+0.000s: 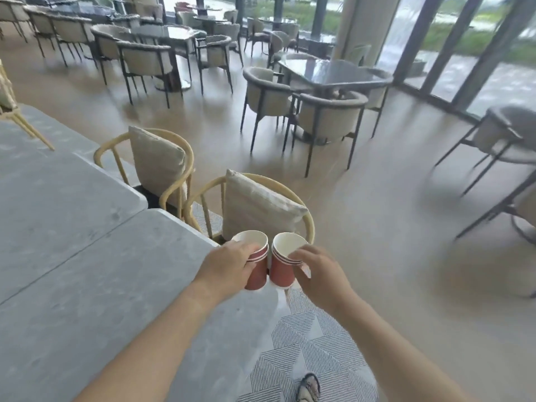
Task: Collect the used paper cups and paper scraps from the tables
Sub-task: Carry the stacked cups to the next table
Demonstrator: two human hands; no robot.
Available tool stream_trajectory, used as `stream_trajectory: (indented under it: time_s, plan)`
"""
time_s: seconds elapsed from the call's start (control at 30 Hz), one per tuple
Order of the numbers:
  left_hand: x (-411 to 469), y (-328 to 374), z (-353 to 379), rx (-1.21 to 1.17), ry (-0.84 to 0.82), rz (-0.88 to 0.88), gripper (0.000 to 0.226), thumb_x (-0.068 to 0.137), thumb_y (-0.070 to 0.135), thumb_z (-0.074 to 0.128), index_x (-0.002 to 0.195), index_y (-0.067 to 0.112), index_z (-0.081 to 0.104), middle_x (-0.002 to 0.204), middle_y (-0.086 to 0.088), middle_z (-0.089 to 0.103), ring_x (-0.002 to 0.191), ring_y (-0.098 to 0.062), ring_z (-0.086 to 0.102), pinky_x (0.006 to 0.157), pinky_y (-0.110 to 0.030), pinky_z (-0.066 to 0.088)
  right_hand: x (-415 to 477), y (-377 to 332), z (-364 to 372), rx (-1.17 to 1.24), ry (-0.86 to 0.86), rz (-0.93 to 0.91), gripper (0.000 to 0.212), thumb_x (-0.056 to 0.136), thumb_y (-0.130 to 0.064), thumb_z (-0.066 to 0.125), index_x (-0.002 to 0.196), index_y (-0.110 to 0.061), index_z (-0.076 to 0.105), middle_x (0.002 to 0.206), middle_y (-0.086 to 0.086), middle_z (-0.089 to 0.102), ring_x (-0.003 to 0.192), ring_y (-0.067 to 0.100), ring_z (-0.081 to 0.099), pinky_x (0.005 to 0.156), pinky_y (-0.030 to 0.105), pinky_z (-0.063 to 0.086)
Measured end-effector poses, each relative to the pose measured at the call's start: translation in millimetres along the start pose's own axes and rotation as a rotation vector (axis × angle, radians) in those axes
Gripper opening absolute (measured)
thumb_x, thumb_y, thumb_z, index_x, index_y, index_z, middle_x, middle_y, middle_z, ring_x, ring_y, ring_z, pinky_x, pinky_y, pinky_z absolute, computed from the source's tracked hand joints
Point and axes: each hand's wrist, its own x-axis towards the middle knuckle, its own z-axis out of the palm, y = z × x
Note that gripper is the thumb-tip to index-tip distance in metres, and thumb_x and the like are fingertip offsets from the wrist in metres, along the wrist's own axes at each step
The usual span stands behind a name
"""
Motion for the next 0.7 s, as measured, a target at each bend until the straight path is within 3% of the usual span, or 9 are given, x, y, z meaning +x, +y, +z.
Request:
stream_trajectory:
  time_s: [0.37, 0.43, 0.57, 0.7]
  plan:
    - [40, 110, 6, 0.014, 0.039, 0.359, 0.023, 0.082, 0.019, 0.06, 0.105, 0.02, 0.063, 0.094, -0.004, 0.069, 0.089, -0.027, 0.061, 0.078, -0.036, 0.048, -52, 38, -89, -0.022, 0.257, 0.118, 0.022, 0.079, 0.001, 0.062, 0.094, -0.013, 0.069, 0.099, 0.0, 0.065, 0.095, 0.026, 0.057, 0.082, 0.036, 0.049]
    - [54, 140, 9, 0.011, 0.055, 0.431, 0.023, 0.08, 0.019, 0.061, 0.103, 0.02, 0.062, 0.096, -0.003, 0.067, 0.09, -0.026, 0.06, 0.08, -0.037, 0.047, -59, 53, -114, -0.033, 0.326, 0.151, 0.023, 0.078, 0.003, 0.063, 0.095, -0.012, 0.069, 0.1, 0.002, 0.065, 0.096, 0.026, 0.058, 0.084, 0.033, 0.047]
    - [84, 218, 24, 0.032, 0.025, 0.55, 0.022, 0.085, 0.025, 0.055, 0.105, 0.02, 0.063, 0.104, 0.0, 0.064, 0.098, -0.023, 0.057, 0.085, -0.038, 0.045, -84, 84, -177, -0.106, 0.404, 0.228, 0.025, 0.078, 0.007, 0.061, 0.096, -0.008, 0.07, 0.102, 0.008, 0.065, 0.097, 0.028, 0.057, 0.082, 0.012, 0.033]
    - [106, 308, 43, 0.062, 0.008, 0.664, 0.025, 0.087, 0.026, 0.053, 0.109, 0.019, 0.062, 0.104, -0.001, 0.063, 0.097, -0.027, 0.058, 0.083, -0.036, 0.043, -118, 121, -249, -0.189, 0.45, 0.265, 0.026, 0.078, 0.007, 0.06, 0.098, -0.007, 0.07, 0.102, 0.01, 0.064, 0.097, 0.031, 0.056, 0.082, 0.014, 0.032]
